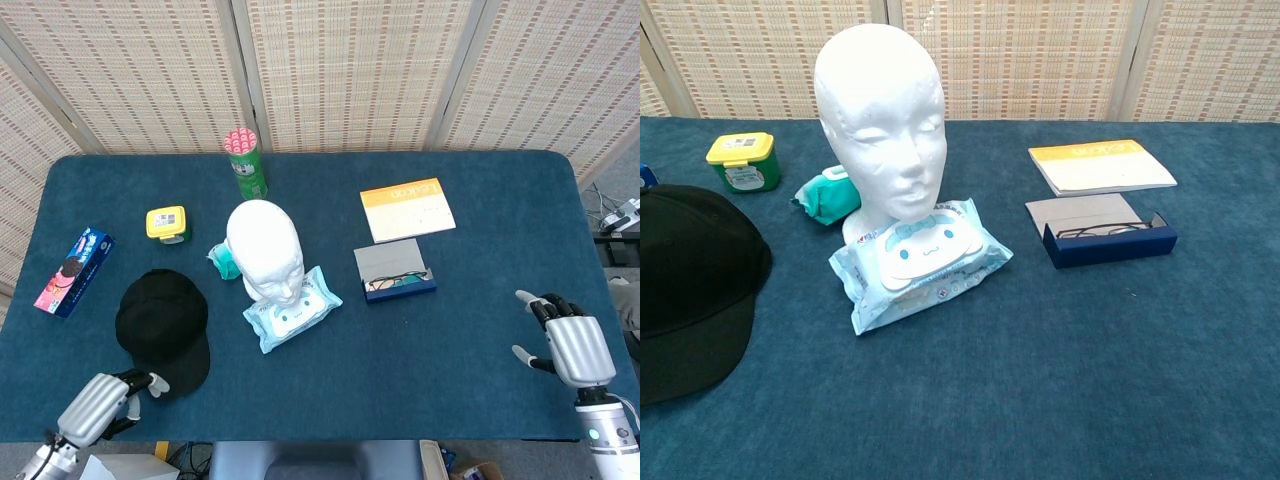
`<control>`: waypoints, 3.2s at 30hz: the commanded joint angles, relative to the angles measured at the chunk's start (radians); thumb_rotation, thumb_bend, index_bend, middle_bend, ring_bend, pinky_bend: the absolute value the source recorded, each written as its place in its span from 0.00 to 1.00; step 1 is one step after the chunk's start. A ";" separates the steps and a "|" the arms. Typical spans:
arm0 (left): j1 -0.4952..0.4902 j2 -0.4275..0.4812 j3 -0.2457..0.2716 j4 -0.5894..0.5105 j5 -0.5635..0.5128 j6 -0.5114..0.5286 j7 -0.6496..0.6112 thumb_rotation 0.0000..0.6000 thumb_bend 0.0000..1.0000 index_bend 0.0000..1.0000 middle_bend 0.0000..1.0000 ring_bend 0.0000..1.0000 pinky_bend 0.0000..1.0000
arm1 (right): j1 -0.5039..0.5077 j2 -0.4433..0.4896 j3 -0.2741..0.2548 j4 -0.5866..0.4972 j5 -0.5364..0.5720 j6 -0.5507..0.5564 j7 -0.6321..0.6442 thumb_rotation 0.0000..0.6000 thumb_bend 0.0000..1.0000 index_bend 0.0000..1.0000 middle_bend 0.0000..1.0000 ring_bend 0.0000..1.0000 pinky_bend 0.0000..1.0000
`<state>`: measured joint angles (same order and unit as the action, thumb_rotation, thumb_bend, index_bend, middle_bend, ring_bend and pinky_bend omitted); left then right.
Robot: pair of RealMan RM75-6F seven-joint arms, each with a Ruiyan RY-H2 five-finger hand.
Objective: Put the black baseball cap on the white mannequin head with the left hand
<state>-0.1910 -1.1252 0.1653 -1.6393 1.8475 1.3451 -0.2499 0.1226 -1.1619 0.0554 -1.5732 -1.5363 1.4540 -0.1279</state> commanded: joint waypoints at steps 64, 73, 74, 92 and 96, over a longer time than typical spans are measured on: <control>-0.023 -0.195 -0.158 0.172 -0.348 0.016 0.280 1.00 0.08 0.42 0.47 0.37 0.56 | -0.015 0.021 -0.007 0.001 -0.028 0.040 0.075 1.00 0.00 0.24 0.40 0.26 0.40; -0.031 -0.261 -0.169 0.206 -0.376 -0.015 0.318 1.00 0.04 0.43 0.50 0.35 0.56 | -0.020 0.031 -0.005 0.006 -0.032 0.052 0.108 1.00 0.00 0.24 0.40 0.26 0.40; -0.032 -0.268 -0.172 0.210 -0.379 -0.017 0.324 1.00 0.04 0.43 0.50 0.35 0.56 | -0.020 0.032 -0.005 0.006 -0.032 0.052 0.111 1.00 0.00 0.24 0.40 0.26 0.40; -0.037 -0.357 -0.198 0.246 -0.418 -0.014 0.433 1.00 0.03 0.48 0.55 0.35 0.53 | -0.022 0.035 -0.004 0.006 -0.034 0.054 0.120 1.00 0.00 0.24 0.40 0.26 0.40; -0.037 -0.390 -0.205 0.285 -0.421 -0.004 0.453 1.00 0.03 0.49 0.59 0.36 0.52 | -0.022 0.036 -0.003 0.007 -0.033 0.054 0.121 1.00 0.00 0.24 0.40 0.26 0.40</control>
<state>-0.2279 -1.5072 -0.0369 -1.3628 1.4287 1.3372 0.1979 0.1009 -1.1261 0.0521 -1.5666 -1.5697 1.5076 -0.0064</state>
